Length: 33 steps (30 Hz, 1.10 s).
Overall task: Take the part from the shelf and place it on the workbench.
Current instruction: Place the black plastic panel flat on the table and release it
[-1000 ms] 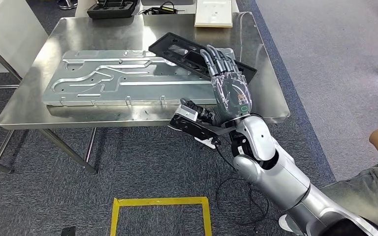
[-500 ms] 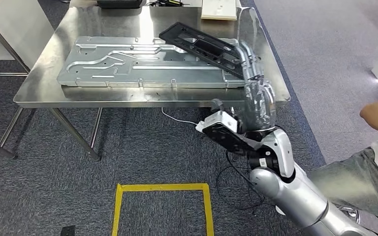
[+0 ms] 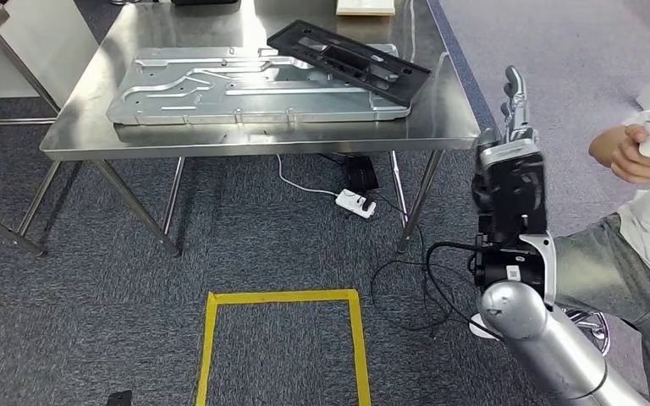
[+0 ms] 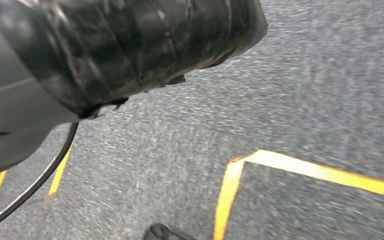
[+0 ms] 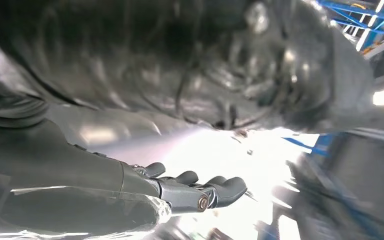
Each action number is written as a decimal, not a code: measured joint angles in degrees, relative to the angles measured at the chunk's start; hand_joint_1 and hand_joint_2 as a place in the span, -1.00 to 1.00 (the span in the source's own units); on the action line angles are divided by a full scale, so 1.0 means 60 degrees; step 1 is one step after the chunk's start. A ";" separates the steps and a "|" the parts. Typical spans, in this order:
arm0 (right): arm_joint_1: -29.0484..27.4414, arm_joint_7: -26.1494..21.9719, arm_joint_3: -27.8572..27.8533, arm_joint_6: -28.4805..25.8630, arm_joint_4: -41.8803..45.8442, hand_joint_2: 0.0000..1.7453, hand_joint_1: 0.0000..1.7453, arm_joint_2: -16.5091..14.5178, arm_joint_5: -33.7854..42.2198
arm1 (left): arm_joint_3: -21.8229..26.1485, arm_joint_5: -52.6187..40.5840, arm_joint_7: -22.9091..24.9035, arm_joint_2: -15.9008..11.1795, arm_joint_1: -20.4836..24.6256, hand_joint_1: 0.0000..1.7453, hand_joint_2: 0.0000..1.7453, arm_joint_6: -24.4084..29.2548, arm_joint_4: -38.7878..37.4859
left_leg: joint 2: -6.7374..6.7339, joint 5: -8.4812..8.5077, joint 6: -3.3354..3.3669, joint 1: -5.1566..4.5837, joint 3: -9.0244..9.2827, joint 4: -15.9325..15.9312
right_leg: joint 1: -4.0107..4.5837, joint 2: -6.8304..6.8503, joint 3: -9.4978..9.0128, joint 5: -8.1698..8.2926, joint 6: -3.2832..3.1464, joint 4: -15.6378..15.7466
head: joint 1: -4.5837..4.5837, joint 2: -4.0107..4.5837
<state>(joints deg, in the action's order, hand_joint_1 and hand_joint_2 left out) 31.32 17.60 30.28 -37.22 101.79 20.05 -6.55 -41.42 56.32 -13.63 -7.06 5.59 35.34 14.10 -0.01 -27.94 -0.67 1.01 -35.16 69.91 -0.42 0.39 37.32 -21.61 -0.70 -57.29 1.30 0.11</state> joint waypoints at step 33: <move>-0.1479 -0.0956 -0.2180 -0.0339 0.1356 -1.00 -1.00 0.0788 0.1981 | 0.0000 -0.0100 -0.0061 -0.0023 0.0080 -1.00 -1.00 -0.0062 0.0000 | 0.0002 -0.0547 0.0171 -0.0122 0.1231 -0.1822 | 0.0022 0.0031 0.0142 0.0017 0.0085 -0.0225 | 0.0016 0.0000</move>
<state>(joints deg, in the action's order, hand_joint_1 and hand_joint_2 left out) 22.45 11.86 17.20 -39.26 109.92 24.77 5.33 -41.42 55.72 -13.99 -7.20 6.07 34.97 14.10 0.00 -31.22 0.36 0.28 -27.77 58.98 -0.28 0.58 38.17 -21.51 -0.19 -58.64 1.40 0.11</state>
